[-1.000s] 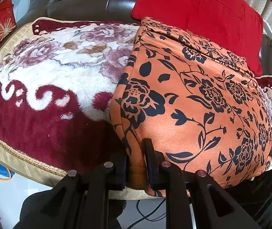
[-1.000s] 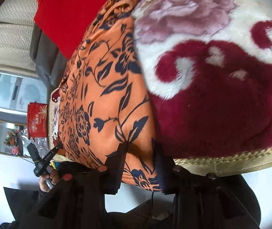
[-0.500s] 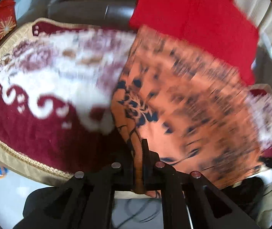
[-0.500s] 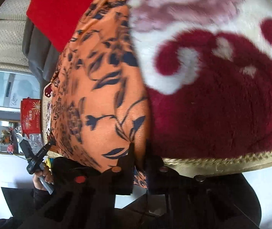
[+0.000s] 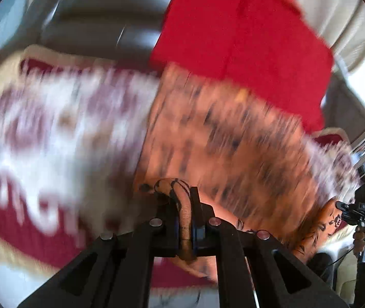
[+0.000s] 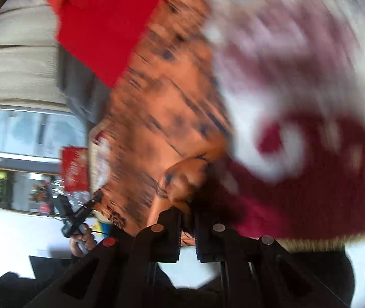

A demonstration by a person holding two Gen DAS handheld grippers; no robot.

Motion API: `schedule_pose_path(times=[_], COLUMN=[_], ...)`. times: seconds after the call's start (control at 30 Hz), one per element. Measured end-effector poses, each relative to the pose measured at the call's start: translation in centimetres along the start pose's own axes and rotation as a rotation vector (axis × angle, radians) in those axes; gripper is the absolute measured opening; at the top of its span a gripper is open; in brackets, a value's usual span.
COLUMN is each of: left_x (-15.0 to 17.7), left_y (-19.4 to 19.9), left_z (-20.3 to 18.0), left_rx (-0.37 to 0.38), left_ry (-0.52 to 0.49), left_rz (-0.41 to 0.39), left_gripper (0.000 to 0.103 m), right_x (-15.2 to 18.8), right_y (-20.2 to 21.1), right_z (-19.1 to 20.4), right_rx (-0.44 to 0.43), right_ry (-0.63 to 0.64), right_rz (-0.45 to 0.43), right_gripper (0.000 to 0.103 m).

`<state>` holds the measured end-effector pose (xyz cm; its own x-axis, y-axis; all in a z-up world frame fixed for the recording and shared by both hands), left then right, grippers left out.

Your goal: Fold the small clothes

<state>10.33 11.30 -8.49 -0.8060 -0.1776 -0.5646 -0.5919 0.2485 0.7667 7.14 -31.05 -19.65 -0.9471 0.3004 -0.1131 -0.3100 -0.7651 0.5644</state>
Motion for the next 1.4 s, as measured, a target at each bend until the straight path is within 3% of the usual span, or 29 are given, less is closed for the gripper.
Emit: schedule_pose_path(times=[0.1, 0.17, 0.2, 0.27, 0.3, 0.37, 0.4, 0.43, 0.47, 0.5, 0.53, 0.7, 0.83, 0.9, 0.93, 1.0, 1.07, 1.17, 1.23, 1.33, 1.4], left_x=[-8.7, -13.2, -14.4, -14.8, -14.4, -13.3, -12.9, -12.4, -11.9, -11.5, -11.3, -10.7, -9.8, -9.3, -9.0, -9.0, -9.7, -12.6, -15.0, -18.5, -19.4], left_y=[-1.2, -4.7, -6.7, -10.0, -10.8, -11.0, -10.8, -10.6, -10.3, -10.0, -9.9, -9.1, -9.3, -9.0, -8.6, -7.3, -5.5, -4.2, -5.1, -9.3, -14.1], left_z=[-2.4, -2.7, -2.5, -2.0, -2.0, -1.7, -1.6, -1.6, -1.4, -1.2, -1.1, -1.2, -1.5, -1.4, -1.5, -1.8, -2.4, -3.7, -3.9, -2.6, -0.9], left_rx=[0.075, 0.028, 0.004, -0.042, -0.043, -0.039, -0.034, -0.032, -0.028, -0.027, -0.029, -0.027, -0.04, -0.047, -0.05, -0.046, -0.033, -0.021, 0.001, -0.068, -0.095], left_ry=[-0.044, -0.057, -0.056, -0.063, -0.07, -0.068, -0.065, -0.062, -0.061, -0.065, -0.067, -0.062, -0.083, -0.085, -0.088, -0.107, -0.125, -0.163, -0.137, -0.101, -0.052], left_rz=[-0.106, -0.138, -0.136, -0.096, -0.085, -0.093, -0.097, -0.103, -0.109, -0.108, -0.106, -0.099, -0.089, -0.081, -0.083, -0.103, -0.133, -0.186, -0.189, -0.181, -0.112], left_gripper=[0.007, 0.008, 0.008, 0.008, 0.008, 0.008, 0.008, 0.008, 0.008, 0.008, 0.008, 0.008, 0.008, 0.008, 0.008, 0.008, 0.008, 0.008, 0.008, 0.008, 0.009], right_x=[-8.3, -14.6, -18.1, -22.7, -23.8, -22.8, -21.3, -19.6, -17.5, -15.3, -13.7, -4.5, -1.0, -0.9, -1.0, -1.2, -1.9, -5.7, -10.1, -18.7, -24.7], right_y=[2.9, 4.4, 4.7, 3.6, 2.2, 0.4, -0.2, -0.5, -0.5, -0.1, 0.3, 0.1, -2.6, -4.6, -5.9, -8.4, -8.3, -5.5, -3.2, -0.9, -1.4], right_z=[4.5, 6.7, 6.9, 6.2, 5.1, 4.1, 3.9, 3.4, 2.7, 2.1, 1.7, 2.1, 1.9, 2.3, 2.3, 2.5, 4.4, 8.6, 10.9, 12.4, 10.5], right_rx=[-0.129, -0.19, -0.19, -0.171, -0.115, -0.055, -0.06, -0.049, -0.023, -0.014, -0.008, -0.085, -0.065, -0.07, -0.073, -0.02, -0.021, -0.061, -0.098, -0.157, -0.147], right_ry=[0.038, 0.06, 0.048, 0.012, -0.014, -0.038, -0.027, -0.025, -0.024, -0.025, -0.038, -0.116, -0.107, -0.102, -0.112, -0.112, -0.057, 0.033, 0.074, 0.069, -0.001], right_rz=[-0.145, -0.241, -0.296, -0.318, -0.297, -0.269, -0.246, -0.221, -0.205, -0.214, -0.231, -0.229, -0.192, -0.165, -0.131, -0.056, -0.053, -0.145, -0.216, -0.322, -0.366], right_gripper=[0.007, 0.008, 0.011, 0.011, 0.012, 0.018, 0.024, 0.05, 0.089, 0.1, 0.102, 0.102, 0.097, 0.053, 0.006, 0.007, 0.007, 0.007, 0.007, 0.007, 0.011])
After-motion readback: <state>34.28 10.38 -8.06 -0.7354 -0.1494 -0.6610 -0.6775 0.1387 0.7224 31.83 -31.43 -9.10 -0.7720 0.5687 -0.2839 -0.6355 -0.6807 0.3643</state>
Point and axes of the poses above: each gripper's, at about its wrist camera, not at the fingertips, and y roughly against the way its jaws point, z to its left, x to its underside, the point moved 10 cm from there along -y, roughly the way its jaws point
